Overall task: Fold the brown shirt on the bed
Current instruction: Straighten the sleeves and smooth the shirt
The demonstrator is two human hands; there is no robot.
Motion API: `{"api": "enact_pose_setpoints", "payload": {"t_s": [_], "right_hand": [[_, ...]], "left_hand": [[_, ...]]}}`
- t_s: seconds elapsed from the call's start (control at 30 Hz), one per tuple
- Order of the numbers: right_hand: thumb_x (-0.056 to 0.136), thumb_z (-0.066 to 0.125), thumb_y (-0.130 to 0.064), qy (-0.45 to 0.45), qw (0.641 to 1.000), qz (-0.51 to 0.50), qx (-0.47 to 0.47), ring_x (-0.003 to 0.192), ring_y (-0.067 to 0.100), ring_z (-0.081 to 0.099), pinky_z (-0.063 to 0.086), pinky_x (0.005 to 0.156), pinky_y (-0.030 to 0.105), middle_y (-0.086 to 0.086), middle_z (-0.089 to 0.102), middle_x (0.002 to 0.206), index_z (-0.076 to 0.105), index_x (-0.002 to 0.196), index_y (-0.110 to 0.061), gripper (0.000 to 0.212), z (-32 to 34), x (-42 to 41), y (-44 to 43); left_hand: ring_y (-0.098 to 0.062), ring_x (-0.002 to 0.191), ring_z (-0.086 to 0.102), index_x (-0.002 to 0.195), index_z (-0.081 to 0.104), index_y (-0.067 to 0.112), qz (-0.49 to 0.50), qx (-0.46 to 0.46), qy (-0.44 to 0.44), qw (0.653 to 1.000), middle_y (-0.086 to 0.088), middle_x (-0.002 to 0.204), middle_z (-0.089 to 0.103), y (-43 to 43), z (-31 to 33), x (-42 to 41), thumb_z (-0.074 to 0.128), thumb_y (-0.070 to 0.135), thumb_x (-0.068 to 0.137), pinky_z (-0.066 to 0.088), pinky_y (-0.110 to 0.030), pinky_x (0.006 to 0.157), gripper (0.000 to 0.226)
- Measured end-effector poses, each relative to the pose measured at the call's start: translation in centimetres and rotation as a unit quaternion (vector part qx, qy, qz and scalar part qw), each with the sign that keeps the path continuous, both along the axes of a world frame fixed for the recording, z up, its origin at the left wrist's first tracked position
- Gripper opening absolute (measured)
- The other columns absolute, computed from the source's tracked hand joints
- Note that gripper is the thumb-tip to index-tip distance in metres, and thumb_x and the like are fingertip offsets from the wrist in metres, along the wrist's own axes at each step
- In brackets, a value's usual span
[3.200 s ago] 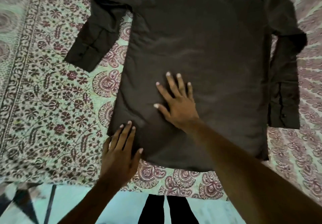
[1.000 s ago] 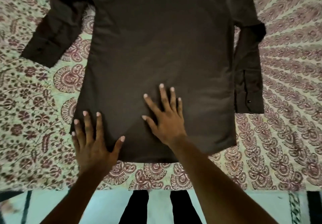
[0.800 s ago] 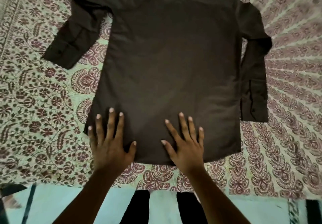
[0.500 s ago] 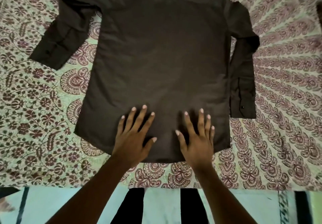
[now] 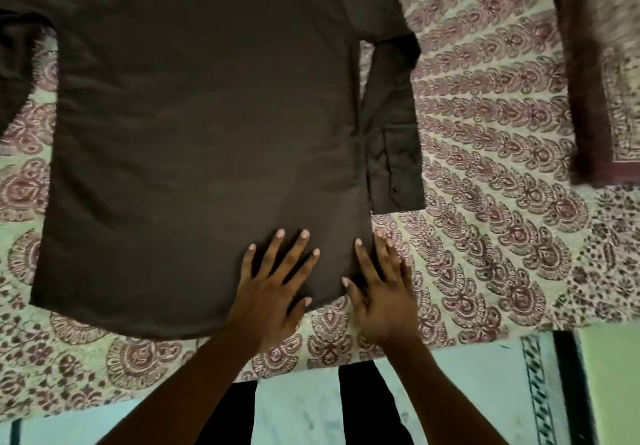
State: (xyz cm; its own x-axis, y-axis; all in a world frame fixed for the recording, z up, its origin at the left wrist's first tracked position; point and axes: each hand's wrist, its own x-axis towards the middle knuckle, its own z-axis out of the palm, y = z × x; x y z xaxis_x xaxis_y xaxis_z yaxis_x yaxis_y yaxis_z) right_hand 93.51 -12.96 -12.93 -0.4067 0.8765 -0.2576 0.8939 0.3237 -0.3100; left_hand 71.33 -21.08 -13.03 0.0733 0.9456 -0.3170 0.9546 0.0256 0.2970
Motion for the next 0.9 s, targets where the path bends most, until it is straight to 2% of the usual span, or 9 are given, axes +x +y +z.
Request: {"api": "enact_pose_setpoints", "payload": {"t_s": [0.1, 0.17, 0.3, 0.43, 0.53, 0.63, 0.7, 0.83, 0.9], "right_hand": [[0.104, 0.048, -0.040, 0.105, 0.994, 0.007, 0.040, 0.142, 0.029, 0.052, 0.051, 0.109, 0.049, 0.010, 0.052, 0.156, 0.059, 0.146, -0.014, 0.051, 0.5, 2.5, 2.1], [0.103, 0.047, -0.037, 0.162, 0.985, -0.054, 0.035, 0.126, 0.031, 0.064, 0.057, 0.101, 0.043, 0.013, 0.063, 0.141, 0.062, 0.140, -0.007, 0.050, 1.6, 2.9, 4.9], [0.101, 0.052, -0.042, 0.153, 0.973, -0.170, 0.017, 0.116, 0.033, 0.061, 0.055, 0.096, 0.041, 0.016, 0.061, 0.129, 0.057, 0.140, -0.008, 0.052, 2.5, 1.9, 12.5], [0.093, 0.071, -0.051, 0.050, 0.972, -0.215, -0.078, 0.120, 0.037, 0.057, 0.052, 0.099, 0.051, 0.016, 0.057, 0.129, 0.051, 0.135, -0.008, 0.063, 2.0, -0.3, 18.6], [0.087, 0.081, -0.042, 0.113, 0.948, -0.255, -0.151, 0.100, 0.030, 0.070, 0.058, 0.091, 0.047, 0.006, 0.073, 0.109, 0.065, 0.110, -0.014, 0.040, 1.2, -0.6, 20.5], [0.088, 0.081, -0.019, 0.273, 0.863, -0.376, -0.198, 0.081, 0.022, 0.069, 0.056, 0.071, 0.030, 0.000, 0.073, 0.085, 0.069, 0.090, -0.013, 0.013, 2.0, 1.0, 21.6], [0.091, 0.076, -0.006, 0.351, 0.786, -0.467, -0.202, 0.082, 0.021, 0.064, 0.049, 0.066, 0.026, 0.001, 0.069, 0.084, 0.068, 0.093, -0.004, 0.009, 2.7, 3.2, 22.7], [0.087, 0.072, 0.007, 0.459, 0.614, -0.615, -0.185, 0.101, 0.025, 0.069, 0.059, 0.090, 0.043, 0.006, 0.073, 0.101, 0.064, 0.090, -0.014, 0.023, 3.0, 8.6, 25.0], [0.086, 0.072, 0.009, 0.468, 0.572, -0.656, -0.150, 0.098, 0.027, 0.071, 0.059, 0.094, 0.046, 0.005, 0.074, 0.097, 0.061, 0.085, -0.019, 0.030, 3.1, 10.5, 25.9]], "left_hand": [[-0.034, 0.162, 0.006, 0.166, 0.022, 0.030, -0.024, -0.008, -0.013, 1.000, 0.004, 0.177, -0.002, 3.2, 0.3, 2.5, 0.052, 0.057, 0.094, 0.022, -0.067, 0.121, 0.082], [-0.032, 0.162, 0.007, 0.165, 0.023, 0.028, -0.017, 0.007, -0.031, 0.999, 0.003, 0.177, 0.000, 6.0, 0.7, 4.1, 0.051, 0.053, 0.096, 0.024, -0.063, 0.122, 0.079], [-0.027, 0.163, -0.001, 0.167, 0.014, 0.028, 0.095, 0.011, -0.047, 0.994, 0.006, 0.176, -0.006, 12.6, 1.0, 6.4, 0.054, 0.054, 0.097, 0.020, -0.058, 0.125, 0.084], [-0.025, 0.160, -0.019, 0.166, -0.002, 0.033, 0.211, -0.098, -0.067, 0.970, 0.010, 0.172, -0.024, 17.3, 0.0, 7.4, 0.064, 0.069, 0.082, 0.005, -0.064, 0.126, 0.113], [-0.026, 0.153, -0.037, 0.159, -0.027, 0.035, 0.215, -0.175, -0.039, 0.960, 0.012, 0.158, -0.050, 18.8, -0.5, 8.3, 0.036, 0.096, 0.060, -0.007, -0.065, 0.123, 0.133], [-0.026, 0.142, -0.052, 0.151, -0.040, 0.036, 0.214, -0.205, -0.043, 0.954, 0.012, 0.149, -0.061, 19.5, -0.4, 8.3, 0.021, 0.103, 0.045, -0.010, -0.067, 0.121, 0.140], [-0.024, 0.131, -0.062, 0.145, -0.046, 0.037, 0.216, -0.211, -0.057, 0.952, 0.012, 0.149, -0.061, 19.8, -0.2, 8.0, 0.017, 0.112, 0.037, -0.012, -0.068, 0.120, 0.146], [-0.023, 0.126, -0.066, 0.144, -0.048, 0.037, 0.213, -0.220, -0.052, 0.951, 0.011, 0.149, -0.060, 20.0, -0.1, 8.2, 0.004, 0.115, 0.033, -0.012, -0.068, 0.119, 0.145], [-0.025, 0.126, -0.066, 0.150, -0.043, 0.035, 0.205, -0.225, -0.048, 0.951, 0.010, 0.149, -0.061, 20.0, -0.1, 8.1, 0.013, 0.112, 0.039, -0.012, -0.069, 0.119, 0.146]]}}
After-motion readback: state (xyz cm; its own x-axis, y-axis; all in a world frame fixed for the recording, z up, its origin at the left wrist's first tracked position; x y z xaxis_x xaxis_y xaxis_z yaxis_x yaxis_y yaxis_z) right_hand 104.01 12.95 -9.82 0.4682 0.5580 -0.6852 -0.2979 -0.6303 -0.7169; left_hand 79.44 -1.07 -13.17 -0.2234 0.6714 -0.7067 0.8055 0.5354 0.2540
